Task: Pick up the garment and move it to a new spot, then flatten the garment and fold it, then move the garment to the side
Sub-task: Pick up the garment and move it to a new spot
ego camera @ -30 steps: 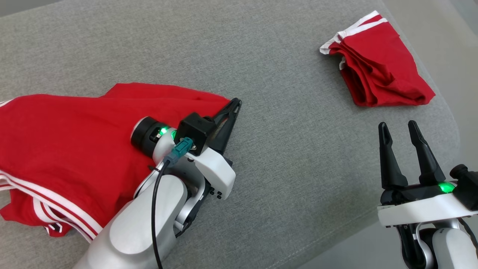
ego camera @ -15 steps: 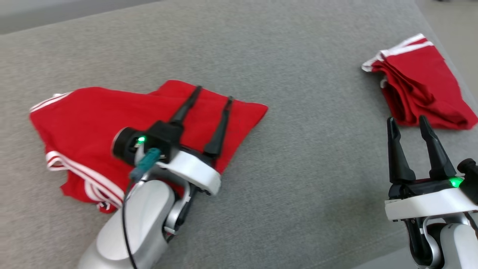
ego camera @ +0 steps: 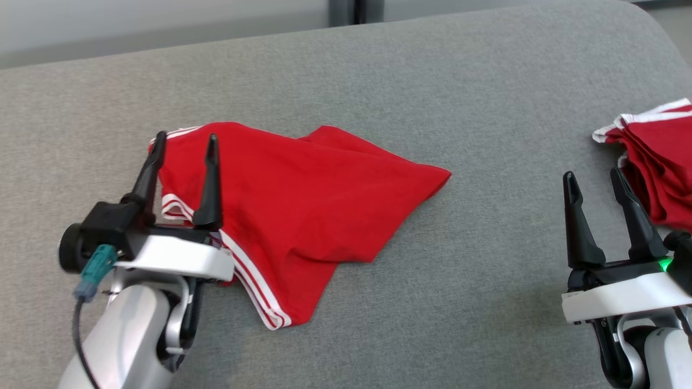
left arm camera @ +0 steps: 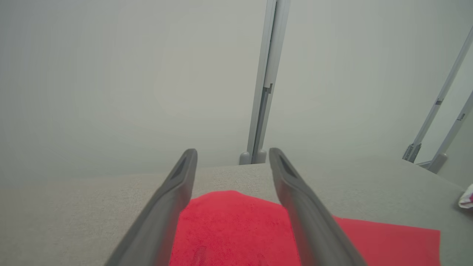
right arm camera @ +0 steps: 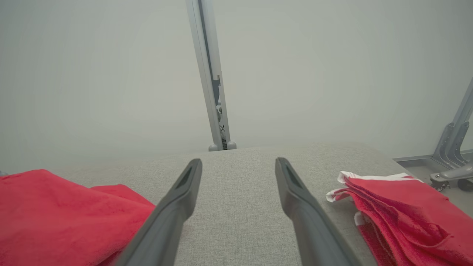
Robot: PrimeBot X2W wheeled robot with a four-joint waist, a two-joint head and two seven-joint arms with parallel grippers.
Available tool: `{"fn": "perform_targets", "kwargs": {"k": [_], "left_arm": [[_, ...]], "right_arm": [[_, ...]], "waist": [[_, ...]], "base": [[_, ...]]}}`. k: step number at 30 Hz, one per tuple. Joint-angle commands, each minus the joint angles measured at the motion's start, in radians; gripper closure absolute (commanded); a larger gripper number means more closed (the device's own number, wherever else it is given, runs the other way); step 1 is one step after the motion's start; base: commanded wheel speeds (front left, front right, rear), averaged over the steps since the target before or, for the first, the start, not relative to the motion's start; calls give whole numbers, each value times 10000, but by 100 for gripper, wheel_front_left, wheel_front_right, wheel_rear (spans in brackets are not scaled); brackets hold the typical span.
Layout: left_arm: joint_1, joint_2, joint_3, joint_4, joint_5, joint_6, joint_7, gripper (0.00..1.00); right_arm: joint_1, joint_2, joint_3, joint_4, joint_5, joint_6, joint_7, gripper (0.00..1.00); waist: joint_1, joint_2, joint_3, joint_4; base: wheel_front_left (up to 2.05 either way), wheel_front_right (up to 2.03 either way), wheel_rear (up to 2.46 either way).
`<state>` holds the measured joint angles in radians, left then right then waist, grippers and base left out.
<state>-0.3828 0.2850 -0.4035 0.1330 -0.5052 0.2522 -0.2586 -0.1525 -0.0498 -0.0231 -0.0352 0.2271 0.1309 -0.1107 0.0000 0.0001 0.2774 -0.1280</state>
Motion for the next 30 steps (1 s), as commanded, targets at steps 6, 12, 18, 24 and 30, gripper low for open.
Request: {"fn": "perform_targets", "kwargs": {"k": [6, 12, 18, 24, 30], "left_arm": [[1048, 266, 1145, -931, 176, -56, -51, 0], [2258, 246, 2216, -1735, 377, -357, -52, 0], [3105, 440, 2659, -1858, 261, -927, -53, 0], [3717, 755, 3010, -1712, -129, -1212, -54, 0], [4135, 989, 2885, -1685, -168, -1449, 177, 0]], "right_arm": [[281, -34, -20, -82, -235, -3, 226, 0], [539, -36, -42, -182, -363, -3, 424, 0], [834, -34, -146, -278, -495, -3, 594, 0], [1145, -68, -224, -361, -563, -3, 789, 0], [1448, -67, -266, -464, -605, -3, 892, 0]], "waist": [[0, -1, -522, 535], [0, -1, -897, 790], [0, -1, -1241, 981], [0, -1, -1645, 1067], [0, -1, -1876, 1107]], "base": [[0, 0, 0], [0, 0, 0], [0, 0, 0], [0, 0, 0], [0, 0, 0]]}}
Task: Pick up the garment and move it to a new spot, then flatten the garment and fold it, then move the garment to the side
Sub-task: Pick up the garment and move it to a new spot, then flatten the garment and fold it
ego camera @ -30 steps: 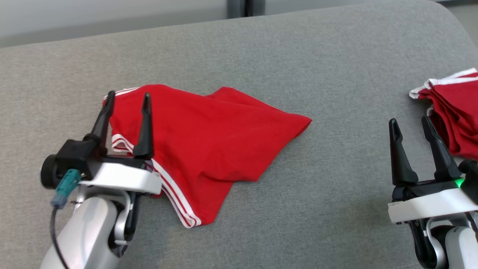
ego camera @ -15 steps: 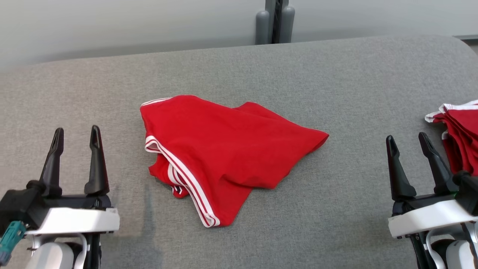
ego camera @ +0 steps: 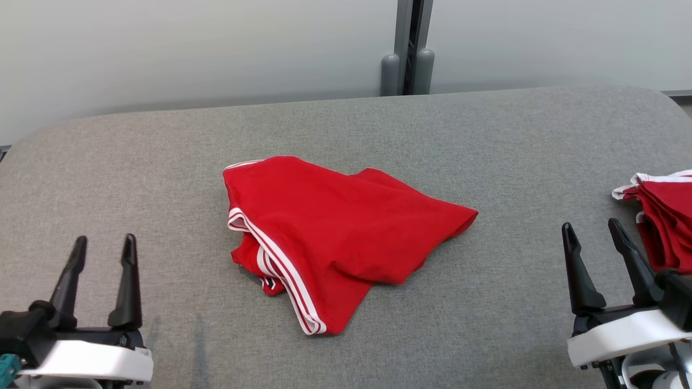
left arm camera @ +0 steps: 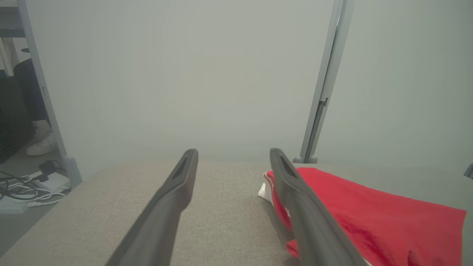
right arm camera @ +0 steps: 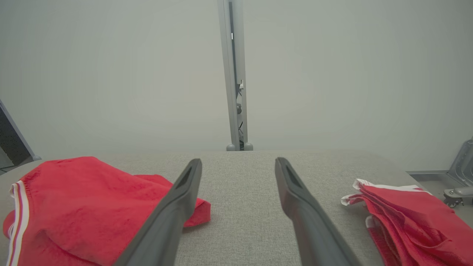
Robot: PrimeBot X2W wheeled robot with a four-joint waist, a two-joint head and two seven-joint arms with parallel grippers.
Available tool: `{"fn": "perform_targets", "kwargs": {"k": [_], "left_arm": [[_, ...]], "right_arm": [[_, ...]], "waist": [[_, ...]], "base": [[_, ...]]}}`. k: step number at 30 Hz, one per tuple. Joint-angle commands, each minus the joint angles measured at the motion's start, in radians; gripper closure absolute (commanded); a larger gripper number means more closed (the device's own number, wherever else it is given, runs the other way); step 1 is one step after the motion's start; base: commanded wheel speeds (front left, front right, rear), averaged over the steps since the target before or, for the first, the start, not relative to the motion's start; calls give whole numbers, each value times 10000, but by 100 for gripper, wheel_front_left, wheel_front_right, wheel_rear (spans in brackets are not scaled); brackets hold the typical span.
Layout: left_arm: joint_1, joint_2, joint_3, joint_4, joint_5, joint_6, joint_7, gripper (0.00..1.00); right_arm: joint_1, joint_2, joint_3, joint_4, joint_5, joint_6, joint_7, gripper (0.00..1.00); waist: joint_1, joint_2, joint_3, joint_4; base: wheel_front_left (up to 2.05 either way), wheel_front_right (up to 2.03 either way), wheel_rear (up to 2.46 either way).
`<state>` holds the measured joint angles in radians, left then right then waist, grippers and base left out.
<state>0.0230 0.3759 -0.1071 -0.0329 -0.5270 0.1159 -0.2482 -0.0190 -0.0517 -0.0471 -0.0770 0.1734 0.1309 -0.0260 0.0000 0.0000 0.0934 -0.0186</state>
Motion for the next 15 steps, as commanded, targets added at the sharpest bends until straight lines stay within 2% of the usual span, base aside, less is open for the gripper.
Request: {"fn": "perform_targets", "kwargs": {"k": [1, 15], "left_arm": [[101, 138, -166, -36, 131, -94, 137, 0], [41, 238, -691, -197, 353, -61, 599, 0]], "right_arm": [[149, -46, -30, -68, -71, -3, 48, 0], [415, -27, -86, -229, -35, -3, 178, 0]], "waist": [[0, 0, -52, 19], [0, 0, -184, 95]], "base": [[0, 0, 0], [0, 0, 0]]}}
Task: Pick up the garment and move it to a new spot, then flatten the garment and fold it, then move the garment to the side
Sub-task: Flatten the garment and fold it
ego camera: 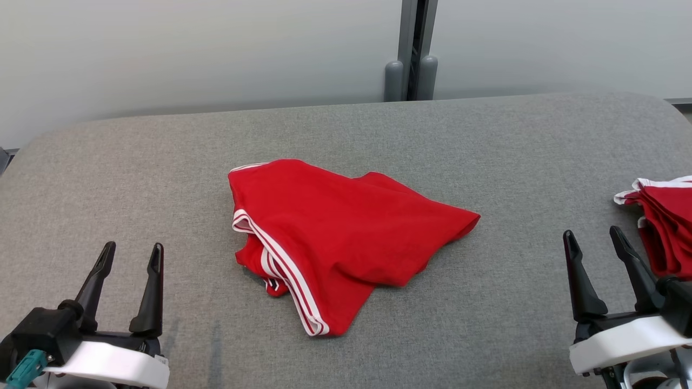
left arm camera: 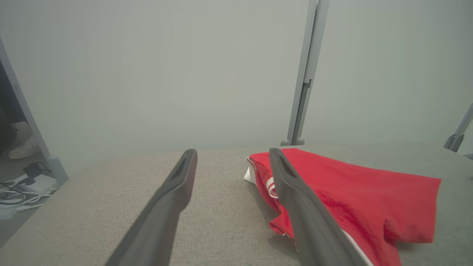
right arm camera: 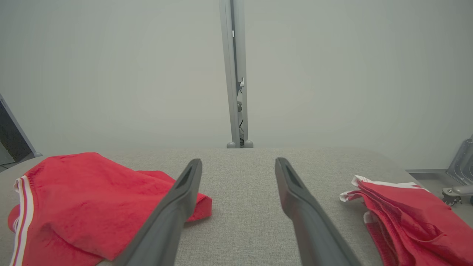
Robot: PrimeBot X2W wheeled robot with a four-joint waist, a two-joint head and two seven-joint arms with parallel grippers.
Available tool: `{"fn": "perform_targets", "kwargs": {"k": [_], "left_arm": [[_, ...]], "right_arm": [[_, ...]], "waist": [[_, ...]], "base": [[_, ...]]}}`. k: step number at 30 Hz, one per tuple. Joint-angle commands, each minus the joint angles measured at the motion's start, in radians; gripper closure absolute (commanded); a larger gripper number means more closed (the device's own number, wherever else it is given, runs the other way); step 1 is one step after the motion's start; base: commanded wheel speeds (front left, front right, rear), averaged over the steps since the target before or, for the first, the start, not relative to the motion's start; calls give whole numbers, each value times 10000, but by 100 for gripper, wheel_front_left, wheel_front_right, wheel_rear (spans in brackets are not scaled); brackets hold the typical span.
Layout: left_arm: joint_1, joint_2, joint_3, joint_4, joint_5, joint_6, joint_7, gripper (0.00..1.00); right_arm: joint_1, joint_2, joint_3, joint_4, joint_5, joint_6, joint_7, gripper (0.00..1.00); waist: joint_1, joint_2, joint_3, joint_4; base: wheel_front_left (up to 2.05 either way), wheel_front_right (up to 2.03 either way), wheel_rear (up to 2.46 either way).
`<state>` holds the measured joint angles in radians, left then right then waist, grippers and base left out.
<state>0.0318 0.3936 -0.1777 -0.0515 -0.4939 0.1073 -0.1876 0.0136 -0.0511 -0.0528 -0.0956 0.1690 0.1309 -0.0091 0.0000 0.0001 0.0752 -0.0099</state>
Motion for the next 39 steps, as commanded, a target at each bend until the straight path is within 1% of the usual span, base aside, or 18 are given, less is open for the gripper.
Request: {"fn": "perform_targets", "kwargs": {"k": [1, 17, 24, 26, 29, 32, 37, 38, 39], "left_arm": [[-70, 68, -7, -6, 31, 26, 13, 0], [-190, 108, -211, 54, 120, 97, 58, 0], [-424, 79, -327, 73, 140, 85, 29, 0], [-544, 50, -385, 52, 194, 90, 18, 0], [-732, -56, -509, 97, 218, 67, 13, 0], [-963, -165, -638, 158, 268, 25, -52, 0], [-1490, -375, -896, 526, 311, -220, -216, 0], [-1490, -375, -896, 526, 311, -220, -216, 0], [-1595, -445, -933, 626, 333, -261, -278, 0]], "right_arm": [[88, -32, -27, -45, 11, -3, 15, 0], [-14, -27, 92, -44, -2, -3, 108, 0], [-414, -172, 607, -99, 67, -3, 270, 0], [-682, -253, 1129, -32, 156, -3, 417, 0], [-1088, -468, 2206, 174, 404, -3, 833, 0], [-1569, -718, 3561, 478, 687, -3, 1415, 0], [-2374, -1245, 5726, 1170, 1171, -5, 2407, 0], [-2374, -1245, 5726, 1170, 1171, -5, 2407, 0], [-2539, -1344, 6099, 1327, 1244, -3, 2543, 0]], "waist": [[0, -1, -14, 15], [0, -1, -61, 49], [0, -1, 72, 392], [0, -1, 162, 565], [0, -1, 269, 906], [0, -1, 408, 1266], [0, -1, 809, 1927], [0, -1, 809, 1927], [0, -1, 894, 2046]], "base": [[0, 0, 0], [0, 0, 0], [0, 0, 0], [0, 0, 0], [0, 0, 0], [0, 0, 0], [0, 0, 0], [0, 0, 0], [0, 0, 0]]}}
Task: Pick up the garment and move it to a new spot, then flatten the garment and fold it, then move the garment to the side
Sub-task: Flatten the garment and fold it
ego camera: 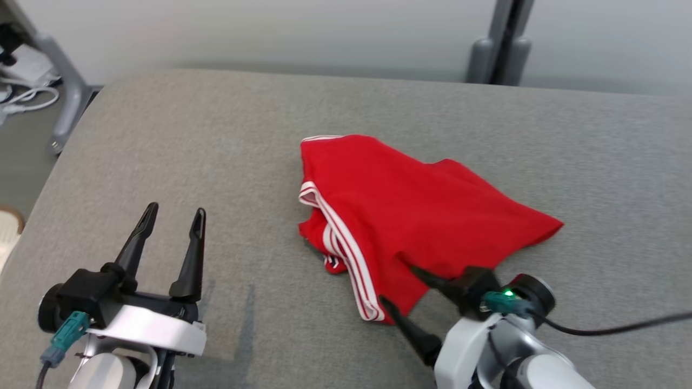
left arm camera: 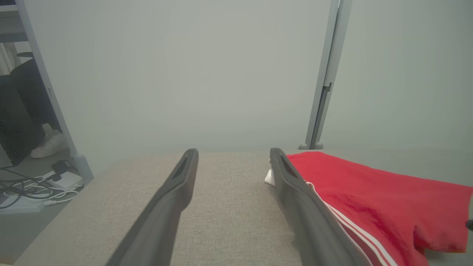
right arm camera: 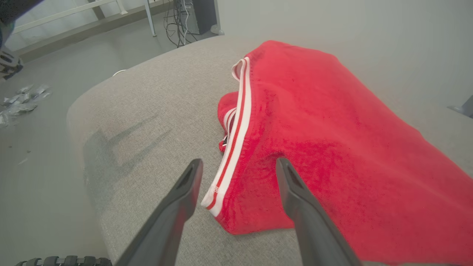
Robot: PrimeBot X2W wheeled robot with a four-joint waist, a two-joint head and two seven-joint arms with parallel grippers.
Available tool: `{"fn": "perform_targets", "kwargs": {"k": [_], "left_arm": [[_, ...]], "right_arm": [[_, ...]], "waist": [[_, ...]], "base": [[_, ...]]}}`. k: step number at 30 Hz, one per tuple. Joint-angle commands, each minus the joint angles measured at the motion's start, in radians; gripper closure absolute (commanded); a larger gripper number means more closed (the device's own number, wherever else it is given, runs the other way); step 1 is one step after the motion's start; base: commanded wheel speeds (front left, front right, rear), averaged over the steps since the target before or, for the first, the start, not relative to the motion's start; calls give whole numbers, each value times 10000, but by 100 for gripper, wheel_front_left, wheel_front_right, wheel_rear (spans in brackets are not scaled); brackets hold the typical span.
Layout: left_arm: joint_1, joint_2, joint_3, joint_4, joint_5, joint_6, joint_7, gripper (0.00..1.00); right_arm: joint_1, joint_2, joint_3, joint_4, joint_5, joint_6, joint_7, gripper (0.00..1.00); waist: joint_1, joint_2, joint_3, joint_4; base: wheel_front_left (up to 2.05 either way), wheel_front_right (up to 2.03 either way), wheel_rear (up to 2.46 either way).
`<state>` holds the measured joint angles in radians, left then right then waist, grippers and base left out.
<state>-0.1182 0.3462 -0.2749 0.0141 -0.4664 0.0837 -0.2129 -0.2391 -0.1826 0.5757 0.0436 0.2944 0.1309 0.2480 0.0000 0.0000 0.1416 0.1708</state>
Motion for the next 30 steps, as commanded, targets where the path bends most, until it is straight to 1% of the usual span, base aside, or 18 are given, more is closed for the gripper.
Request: {"fn": "perform_targets", "kwargs": {"k": [1, 3, 7, 11, 15, 16, 17, 18, 21, 24, 27, 30], "left_arm": [[-184, -33, -19, 89, 79, -61, -73, 0], [-358, -160, -100, 289, 92, -139, -153, 0], [-634, -379, -214, 615, 127, -258, -283, 0], [-849, -553, -242, 917, 167, -388, -396, 0], [-1059, -660, -245, 1221, 241, -502, -450, 0], [-1114, -694, -240, 1287, 271, -552, -463, 0], [-1156, -722, -224, 1342, 280, -570, -477, 0], [-1199, -738, -199, 1390, 299, -604, -486, 0], [-1267, -780, -81, 1490, 364, -668, -510, 0], [-1244, -790, 128, 1481, 459, -710, -511, 0], [-1054, -796, 357, 1391, 536, -732, -506, 0], [-945, -780, 541, 1322, 614, -744, -508, 0]], "right_arm": [[-187, -109, 148, 82, 46, -3, 71, 0], [-427, -286, 691, 479, 199, -5, 277, 0], [-952, -628, 1446, 1214, 249, -3, 385, 0], [-1464, -844, 1871, 2008, 60, -3, 445, 0], [-1801, -834, 2051, 2819, -144, -6, 412, 0], [-1857, -804, 2036, 2975, -143, -5, 381, 39], [-1888, -771, 2024, 3093, -131, -5, 371, 68], [-1906, -711, 2004, 3158, -38, -5, 329, 100], [-1973, -630, 1778, 3028, 87, -2, 44, 100], [-1953, -610, 1382, 2548, 203, -3, -272, 100], [-1837, -625, 858, 1865, 240, -3, -511, 100], [-1749, -553, 127, 1041, 209, -3, -657, 100]], "waist": [[0, 0, 306, 354], [0, 0, 466, 567], [0, 0, 752, 884], [0, 0, 983, 1037], [0, 0, 1161, 1082], [0, 0, 1185, 1087], [0, 0, 1198, 1086], [0, 0, 1211, 1083], [0, 0, 1184, 1039], [0, 0, 1057, 923], [0, 0, 911, 737], [0, 0, 804, 506]], "base": [[0, 0, 0], [0, 0, 0], [0, 0, 0], [0, 0, 0], [0, 0, 0], [0, 0, 0], [0, 0, 0], [0, 0, 0], [0, 0, 0], [0, 0, 0], [0, 0, 0], [0, 0, 0]]}}
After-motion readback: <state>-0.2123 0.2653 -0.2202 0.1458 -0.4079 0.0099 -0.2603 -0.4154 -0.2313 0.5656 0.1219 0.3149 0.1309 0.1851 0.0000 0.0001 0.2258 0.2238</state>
